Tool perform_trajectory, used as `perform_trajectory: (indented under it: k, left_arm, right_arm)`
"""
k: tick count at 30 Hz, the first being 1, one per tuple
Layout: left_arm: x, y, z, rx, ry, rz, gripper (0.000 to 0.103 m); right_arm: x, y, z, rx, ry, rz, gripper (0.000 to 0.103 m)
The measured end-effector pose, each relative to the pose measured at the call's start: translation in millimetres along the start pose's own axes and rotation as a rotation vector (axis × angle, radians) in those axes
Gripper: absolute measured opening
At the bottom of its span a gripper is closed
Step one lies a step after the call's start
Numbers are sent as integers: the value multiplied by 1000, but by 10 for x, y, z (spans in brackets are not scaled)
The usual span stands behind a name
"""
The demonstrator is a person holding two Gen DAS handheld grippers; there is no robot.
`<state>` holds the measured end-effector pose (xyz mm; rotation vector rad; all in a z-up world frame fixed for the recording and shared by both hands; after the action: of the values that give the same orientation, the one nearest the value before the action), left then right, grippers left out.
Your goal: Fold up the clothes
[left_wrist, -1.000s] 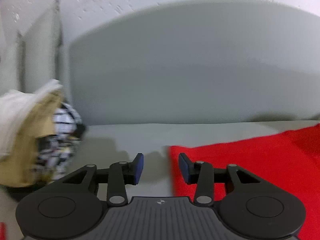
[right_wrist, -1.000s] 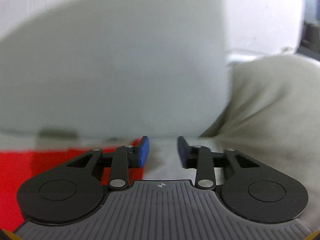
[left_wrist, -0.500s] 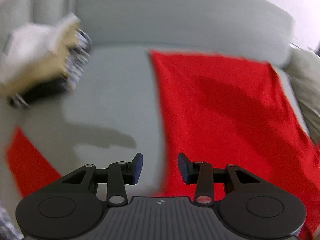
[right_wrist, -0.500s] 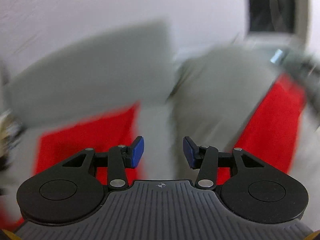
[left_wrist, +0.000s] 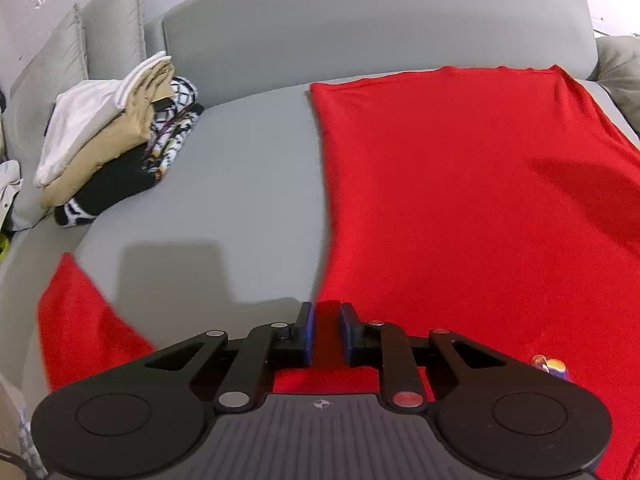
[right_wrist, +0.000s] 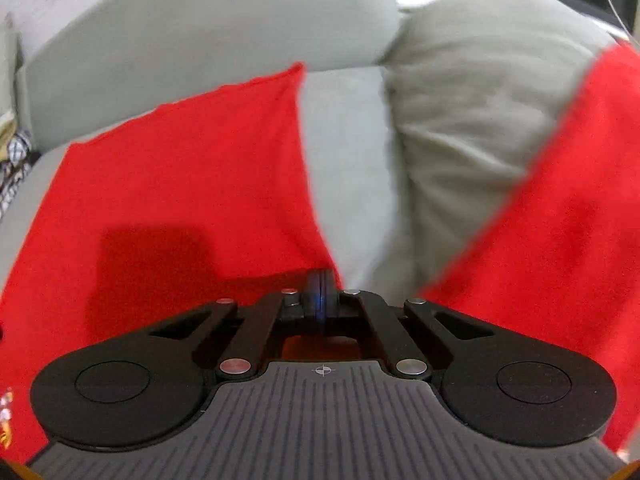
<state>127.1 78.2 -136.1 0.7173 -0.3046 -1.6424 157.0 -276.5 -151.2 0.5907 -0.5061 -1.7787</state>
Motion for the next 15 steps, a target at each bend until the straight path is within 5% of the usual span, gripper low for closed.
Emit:
perform_trajectory:
  k: [3, 11, 15]
  left_arm:
    - [-105, 6, 230, -10, -37, 66, 20]
    - [255, -261, 857, 107, -170, -12, 27]
    - [633, -424, 764, 88, -206, -109, 30]
  right_arm:
    - [71, -35, 224, 19, -96, 30, 6]
    - [-240, -413, 1108, 50, 170, 35, 28]
    - [-579, -698, 1083, -10, 180, 109, 28]
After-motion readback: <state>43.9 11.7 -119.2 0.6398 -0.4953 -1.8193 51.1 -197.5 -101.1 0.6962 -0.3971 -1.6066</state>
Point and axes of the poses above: each gripper's, at about its wrist camera, not at the fingertips, and z roughly against the way its jaws point, x to its right, y to its top, the point moved 1 cm from there along -z, roughly the way its jaws point, and after that the axes turned 4 degrees about -z, right-handed, at the moved point
